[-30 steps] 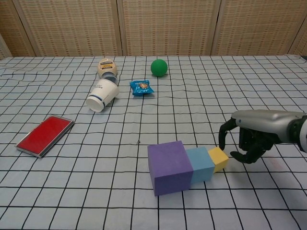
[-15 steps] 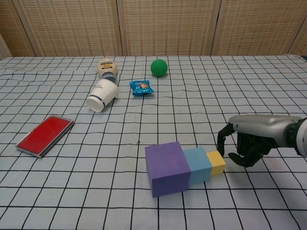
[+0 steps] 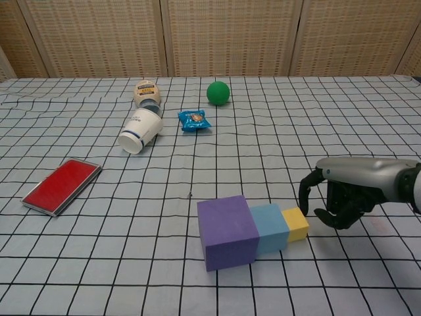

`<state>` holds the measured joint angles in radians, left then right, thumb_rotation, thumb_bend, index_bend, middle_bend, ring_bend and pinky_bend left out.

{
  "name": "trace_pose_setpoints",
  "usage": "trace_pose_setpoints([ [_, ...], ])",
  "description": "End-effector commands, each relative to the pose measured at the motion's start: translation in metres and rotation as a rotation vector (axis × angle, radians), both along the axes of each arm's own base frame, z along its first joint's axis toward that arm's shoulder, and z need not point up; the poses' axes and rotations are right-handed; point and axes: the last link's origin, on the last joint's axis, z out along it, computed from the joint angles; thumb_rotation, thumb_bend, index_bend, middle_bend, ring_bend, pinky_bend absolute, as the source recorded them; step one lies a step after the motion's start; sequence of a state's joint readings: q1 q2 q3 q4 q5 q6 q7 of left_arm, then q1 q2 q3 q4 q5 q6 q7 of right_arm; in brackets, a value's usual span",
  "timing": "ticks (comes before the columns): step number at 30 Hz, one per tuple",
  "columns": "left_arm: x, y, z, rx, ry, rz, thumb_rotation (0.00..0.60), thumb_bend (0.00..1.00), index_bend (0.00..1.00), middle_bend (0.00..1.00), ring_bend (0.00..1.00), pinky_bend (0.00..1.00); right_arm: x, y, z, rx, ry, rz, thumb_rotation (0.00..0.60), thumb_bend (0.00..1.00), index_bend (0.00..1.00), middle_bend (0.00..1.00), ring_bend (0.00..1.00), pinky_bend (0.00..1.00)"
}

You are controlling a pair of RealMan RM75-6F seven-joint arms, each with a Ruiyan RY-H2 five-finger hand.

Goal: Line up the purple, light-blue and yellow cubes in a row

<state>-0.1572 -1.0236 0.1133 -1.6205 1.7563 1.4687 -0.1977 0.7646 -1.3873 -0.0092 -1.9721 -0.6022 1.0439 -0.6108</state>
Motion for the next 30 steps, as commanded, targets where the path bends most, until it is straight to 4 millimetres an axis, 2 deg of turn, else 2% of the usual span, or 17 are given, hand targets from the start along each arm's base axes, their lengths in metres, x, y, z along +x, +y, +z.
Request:
trace_pose_setpoints([
  [1,0.000,0.000,0.000,-0.002,-0.001,0.001,0.600,0.57,0.44,0.46,0.30,0.42,-0.004,0.002,0.012,-0.021,-0.005,0.000,0.600,0.51,0.43,0.97,0.86,0.94],
  [9,-0.001,0.001,-0.001,-0.005,0.003,0.007,0.600,0.57,0.44,0.46,0.30,0.42,-0.034,0.002,0.053,-0.246,0.083,0.026,0.600,0.45,0.49,0.97,0.78,0.93],
  [16,-0.001,0.002,-0.002,-0.005,0.008,0.007,0.600,0.57,0.44,0.46,0.30,0.42,-0.046,0.005,0.065,-0.378,0.060,0.022,0.600,0.42,0.48,0.97,0.77,0.93],
  [18,-0.002,0.003,-0.004,-0.009,0.012,0.012,0.600,0.57,0.44,0.46,0.30,0.42,-0.048,0.014,0.064,-0.311,0.017,-0.015,0.600,0.42,0.49,0.97,0.79,0.93],
  [22,-0.002,0.003,-0.004,-0.011,0.014,0.013,0.600,0.57,0.44,0.46,0.30,0.42,-0.048,0.017,0.062,-0.225,0.023,-0.002,0.600,0.44,0.49,0.97,0.82,0.93],
  [26,-0.002,0.003,-0.003,-0.004,0.010,0.014,0.600,0.57,0.44,0.46,0.30,0.42,-0.043,0.025,0.055,-0.120,-0.001,-0.016,0.600,0.58,0.50,0.97,0.84,0.94],
  [30,-0.002,0.003,-0.002,-0.001,0.004,0.014,0.600,0.57,0.44,0.46,0.30,0.42,-0.039,0.024,0.055,-0.075,-0.022,-0.019,0.600,0.65,0.50,0.97,0.85,0.94],
])
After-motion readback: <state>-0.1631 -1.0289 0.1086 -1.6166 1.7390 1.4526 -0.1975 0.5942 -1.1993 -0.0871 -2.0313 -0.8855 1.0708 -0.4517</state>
